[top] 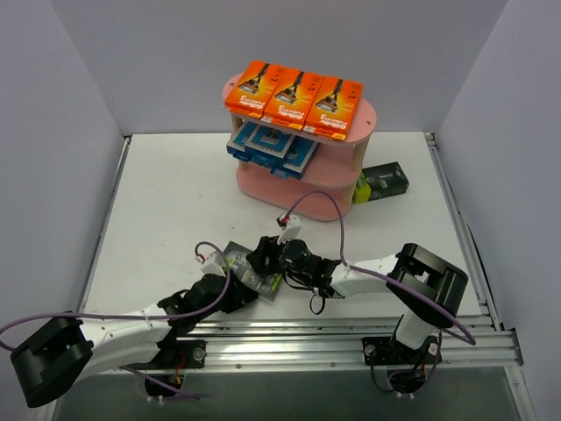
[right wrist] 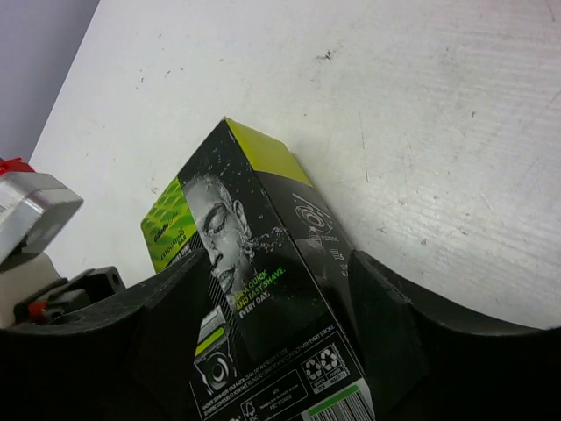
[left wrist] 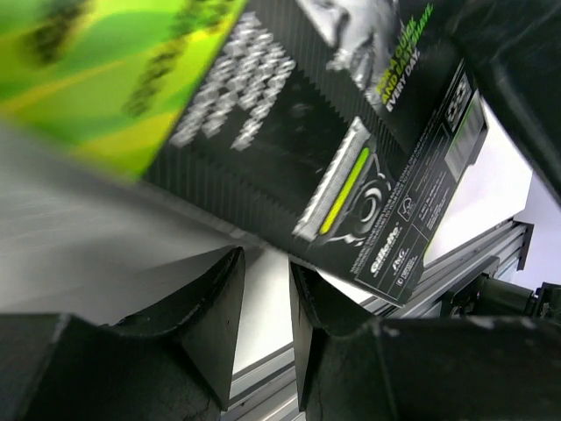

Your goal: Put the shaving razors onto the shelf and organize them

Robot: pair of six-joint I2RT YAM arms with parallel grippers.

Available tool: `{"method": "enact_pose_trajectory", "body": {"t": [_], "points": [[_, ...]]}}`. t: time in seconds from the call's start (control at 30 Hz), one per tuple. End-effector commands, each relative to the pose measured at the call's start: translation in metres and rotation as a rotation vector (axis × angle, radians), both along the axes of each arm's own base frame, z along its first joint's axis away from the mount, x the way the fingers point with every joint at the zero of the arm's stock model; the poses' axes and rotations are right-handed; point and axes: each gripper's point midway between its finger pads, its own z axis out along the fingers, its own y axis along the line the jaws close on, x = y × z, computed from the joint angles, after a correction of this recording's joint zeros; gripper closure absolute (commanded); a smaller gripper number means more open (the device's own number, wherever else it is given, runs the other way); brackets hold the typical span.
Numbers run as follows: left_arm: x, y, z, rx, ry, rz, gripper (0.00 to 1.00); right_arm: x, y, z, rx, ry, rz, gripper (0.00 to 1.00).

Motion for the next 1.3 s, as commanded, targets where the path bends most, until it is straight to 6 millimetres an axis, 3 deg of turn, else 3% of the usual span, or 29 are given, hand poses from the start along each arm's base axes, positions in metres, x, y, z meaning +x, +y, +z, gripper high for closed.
{"method": "enact_pose_trajectory", "body": {"t": [0.0, 0.2, 0.33, 0.53, 0.57, 0.63, 0.8, 0.83, 1.07, 1.27], "points": [[0.023, -0.024, 0.035, -0.098, -0.085, 0.043, 0.63, -0.012, 0.026, 0.029, 0.075, -0.023, 0.1, 0.41], [0.025, -0.04, 0.046, -0.102, -0.109, 0.001, 0.62, -0.002, 0.006, 0.047, 0.038, -0.068, 0.031, 0.39], [0.026, -0.035, 0.052, -0.093, -0.124, 0.01, 0.59, 0.008, -0.018, 0.061, 0.032, -0.091, -0.033, 0.37], [0.025, -0.026, 0.062, -0.083, -0.148, 0.026, 0.59, 0.017, -0.055, 0.064, 0.009, -0.095, -0.117, 0.32], [0.027, -0.025, 0.071, -0.095, -0.166, 0.032, 0.59, 0.015, -0.061, 0.061, -0.007, -0.085, -0.123, 0.32], [0.028, -0.017, 0.071, -0.058, -0.179, 0.043, 0.59, 0.013, -0.069, 0.064, -0.009, -0.087, -0.133, 0.32], [0.04, 0.001, 0.1, -0.017, -0.266, 0.077, 0.56, -0.002, -0.088, 0.058, -0.001, -0.042, -0.164, 0.32], [0.044, 0.01, 0.095, 0.013, -0.249, 0.088, 0.56, -0.007, -0.093, 0.047, -0.01, -0.024, -0.163, 0.32], [0.071, 0.047, 0.102, 0.062, -0.251, 0.123, 0.54, -0.033, -0.106, 0.027, 0.03, 0.034, -0.158, 0.34], [0.087, 0.071, 0.098, 0.074, -0.241, 0.153, 0.52, -0.043, -0.106, 0.027, 0.086, 0.053, -0.139, 0.35]]}}
